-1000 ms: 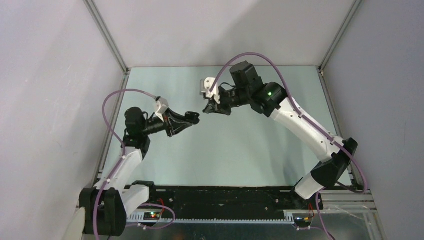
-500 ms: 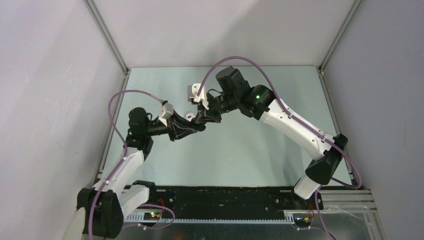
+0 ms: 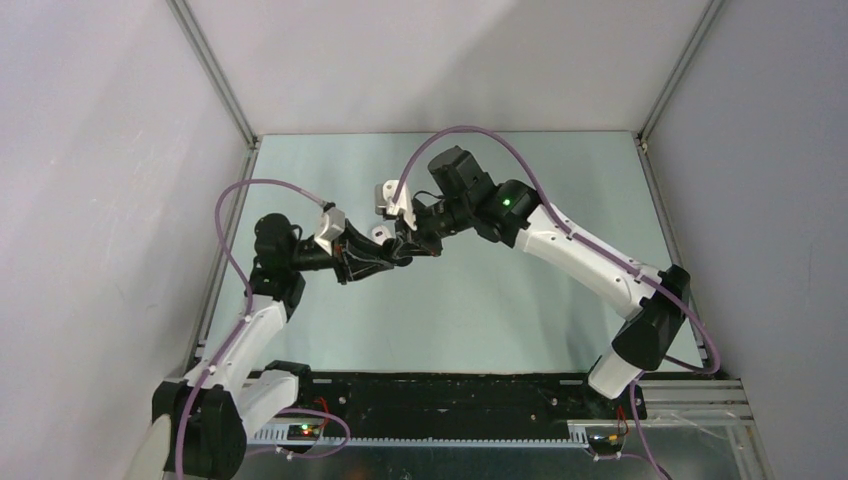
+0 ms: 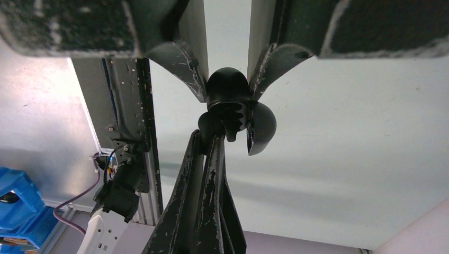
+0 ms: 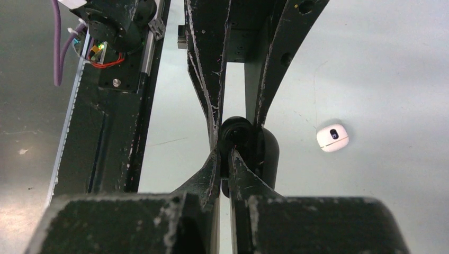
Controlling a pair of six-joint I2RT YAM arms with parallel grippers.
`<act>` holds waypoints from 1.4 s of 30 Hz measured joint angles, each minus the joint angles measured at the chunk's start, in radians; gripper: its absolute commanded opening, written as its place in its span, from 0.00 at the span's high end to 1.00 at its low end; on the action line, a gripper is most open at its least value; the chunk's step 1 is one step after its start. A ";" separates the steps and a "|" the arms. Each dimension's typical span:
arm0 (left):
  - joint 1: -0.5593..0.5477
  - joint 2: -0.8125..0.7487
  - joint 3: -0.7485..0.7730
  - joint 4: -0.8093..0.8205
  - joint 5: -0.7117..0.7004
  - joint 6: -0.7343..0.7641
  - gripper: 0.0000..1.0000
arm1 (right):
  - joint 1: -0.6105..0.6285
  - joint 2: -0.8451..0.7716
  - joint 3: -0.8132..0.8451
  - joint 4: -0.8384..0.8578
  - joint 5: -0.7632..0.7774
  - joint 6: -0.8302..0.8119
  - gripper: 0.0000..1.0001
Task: Insert the wireless bluetooth earbuds into the charging case
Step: Insert the left earbud into the left side groove of the charging case.
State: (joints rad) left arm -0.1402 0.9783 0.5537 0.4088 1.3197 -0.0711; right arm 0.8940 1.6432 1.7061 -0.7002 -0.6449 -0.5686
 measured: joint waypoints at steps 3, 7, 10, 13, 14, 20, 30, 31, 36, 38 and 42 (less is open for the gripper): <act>0.000 0.000 0.000 -0.007 0.003 0.000 1.00 | 0.000 -0.013 -0.026 0.034 -0.001 0.013 0.96; -0.001 -0.004 0.000 -0.006 0.011 -0.001 1.00 | 0.001 -0.034 -0.060 0.078 -0.003 0.020 0.96; -0.002 -0.004 0.000 -0.006 0.017 -0.007 1.00 | 0.002 -0.039 -0.076 0.103 -0.004 0.024 0.97; -0.002 -0.004 0.000 -0.005 0.021 -0.008 1.00 | 0.002 -0.045 -0.091 0.130 -0.004 0.036 0.97; -0.003 -0.004 0.000 -0.005 0.021 -0.008 1.00 | 0.002 -0.047 -0.097 0.141 -0.003 0.042 0.97; -0.006 -0.004 0.000 0.000 0.023 -0.007 1.00 | 0.002 -0.050 -0.116 0.169 0.004 0.072 0.97; -0.008 -0.011 0.000 -0.003 0.020 -0.007 1.00 | 0.002 -0.052 -0.138 0.201 0.015 0.109 0.86; -0.008 -0.011 0.000 -0.003 0.019 -0.007 1.00 | 0.002 -0.052 -0.138 0.202 0.015 0.110 0.82; -0.008 -0.011 0.000 -0.003 0.020 -0.008 1.00 | 0.001 -0.053 -0.139 0.205 0.019 0.127 0.67; -0.008 -0.011 0.000 0.000 0.016 -0.008 1.00 | 0.001 -0.058 -0.139 0.202 0.019 0.136 0.63; -0.007 -0.012 0.000 0.000 0.016 -0.011 1.00 | -0.003 -0.084 -0.129 0.178 0.008 0.148 0.58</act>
State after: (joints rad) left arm -0.1474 0.9665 0.5541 0.4091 1.3354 -0.0826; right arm 0.8913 1.5593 1.5776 -0.5224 -0.6365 -0.4202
